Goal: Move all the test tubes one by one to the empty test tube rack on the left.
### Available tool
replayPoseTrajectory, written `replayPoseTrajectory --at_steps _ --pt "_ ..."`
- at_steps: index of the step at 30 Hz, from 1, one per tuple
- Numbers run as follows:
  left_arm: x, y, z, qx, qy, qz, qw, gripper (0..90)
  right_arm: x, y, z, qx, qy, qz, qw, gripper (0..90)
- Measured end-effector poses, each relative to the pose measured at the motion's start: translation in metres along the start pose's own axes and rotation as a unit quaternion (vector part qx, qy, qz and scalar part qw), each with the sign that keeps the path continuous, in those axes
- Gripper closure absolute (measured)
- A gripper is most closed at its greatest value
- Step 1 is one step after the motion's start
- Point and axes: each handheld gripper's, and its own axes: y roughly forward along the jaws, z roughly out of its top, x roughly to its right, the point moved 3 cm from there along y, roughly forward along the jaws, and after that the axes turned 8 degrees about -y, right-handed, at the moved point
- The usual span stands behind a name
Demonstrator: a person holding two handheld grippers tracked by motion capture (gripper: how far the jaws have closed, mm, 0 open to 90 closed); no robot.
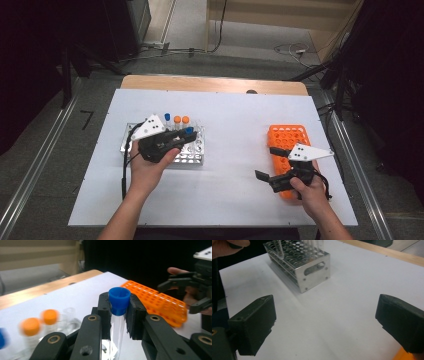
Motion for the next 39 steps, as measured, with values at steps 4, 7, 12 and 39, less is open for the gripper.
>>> replayPoseTrajectory --at_steps 4,7,12,39 --pt "-0.018 -0.013 0.006 0.018 -0.014 0.022 0.9995 76.2 0.012 -0.014 -0.006 0.005 -0.004 -0.014 0.9999 2.0" --pt "-0.031 -0.019 0.008 0.027 -0.022 0.040 0.9986 76.2 0.020 -0.022 -0.011 0.006 -0.004 -0.026 0.9996 2.0" --pt "-0.050 -0.025 0.008 0.035 -0.023 0.072 0.9965 76.2 0.034 -0.031 -0.019 0.008 0.015 -0.044 0.9989 2.0" --pt "-0.090 -0.001 -0.007 0.001 -0.001 0.188 0.9822 76.0 0.054 -0.039 -0.039 0.001 0.041 -0.067 0.9969 2.0"
